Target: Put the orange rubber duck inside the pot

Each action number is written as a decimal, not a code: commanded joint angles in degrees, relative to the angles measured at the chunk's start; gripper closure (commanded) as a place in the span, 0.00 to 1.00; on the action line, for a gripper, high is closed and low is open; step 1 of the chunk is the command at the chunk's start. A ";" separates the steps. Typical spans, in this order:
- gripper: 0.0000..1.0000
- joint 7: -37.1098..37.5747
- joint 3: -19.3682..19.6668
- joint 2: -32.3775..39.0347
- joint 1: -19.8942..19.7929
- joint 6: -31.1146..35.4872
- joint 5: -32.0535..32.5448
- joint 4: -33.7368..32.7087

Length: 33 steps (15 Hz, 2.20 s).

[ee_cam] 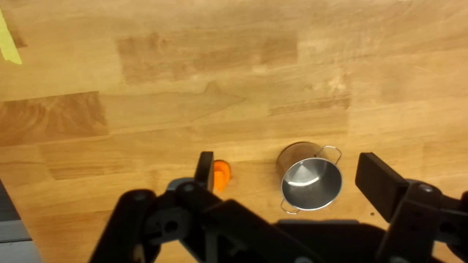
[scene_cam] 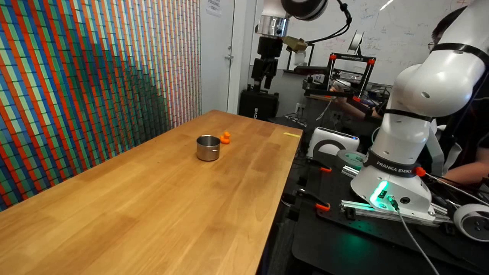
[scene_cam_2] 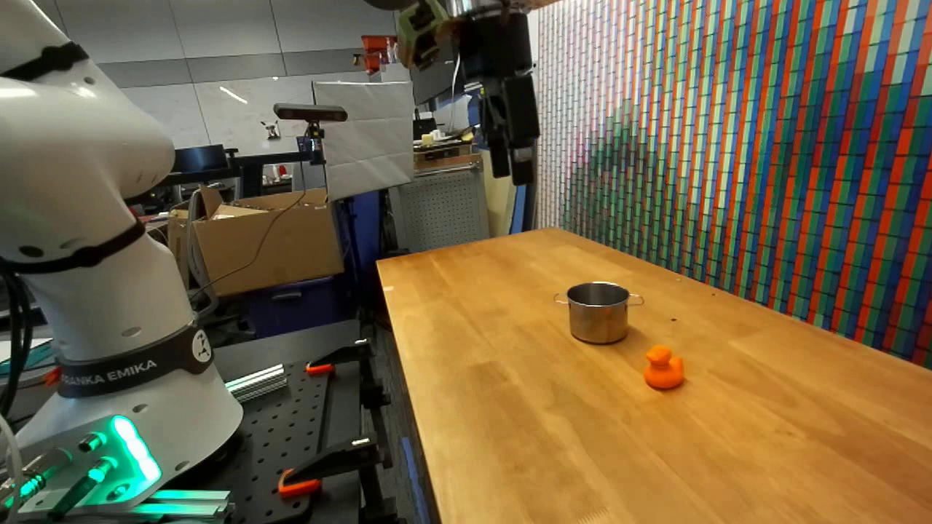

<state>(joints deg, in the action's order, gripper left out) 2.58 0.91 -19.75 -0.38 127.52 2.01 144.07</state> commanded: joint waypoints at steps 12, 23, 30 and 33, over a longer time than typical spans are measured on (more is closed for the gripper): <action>0.00 5.11 0.69 39.63 0.24 14.31 5.83 -20.91; 0.28 0.61 3.10 60.49 -1.16 11.55 4.76 -40.78; 0.79 0.71 2.90 59.67 -1.41 4.57 3.73 -41.66; 0.79 0.85 3.14 58.33 -1.39 1.45 3.88 -41.46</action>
<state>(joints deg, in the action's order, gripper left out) 4.32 3.72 39.91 -1.60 133.24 6.59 103.29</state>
